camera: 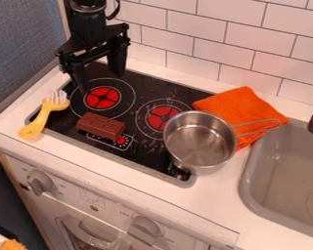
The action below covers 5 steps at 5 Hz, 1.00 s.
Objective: Moved the silver pot at the top left corner of the burner
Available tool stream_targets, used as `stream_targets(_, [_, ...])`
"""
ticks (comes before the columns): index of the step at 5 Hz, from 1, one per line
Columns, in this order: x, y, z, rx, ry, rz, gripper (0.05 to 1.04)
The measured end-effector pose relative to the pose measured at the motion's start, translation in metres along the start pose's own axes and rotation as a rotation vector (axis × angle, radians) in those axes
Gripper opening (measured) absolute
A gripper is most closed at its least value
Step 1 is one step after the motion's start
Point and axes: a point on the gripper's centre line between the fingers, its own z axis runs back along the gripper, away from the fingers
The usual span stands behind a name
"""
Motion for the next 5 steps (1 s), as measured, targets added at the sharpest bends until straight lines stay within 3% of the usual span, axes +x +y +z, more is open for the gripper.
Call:
stream_targets(1, [-0.003, 0.002, -0.008, 0.022, 0.019, -0.004, 1.001])
stream_targets(3, [-0.050, -0.002, -0.021, 0.045, 0.049, -0.141, 1.001])
stream_targets(4, [-0.071, 0.001, -0.007, -0.038, 0.050, -0.230, 1.001])
stream_targets(5, [-0.095, 0.004, -0.005, -0.063, 0.041, -0.340, 1.001])
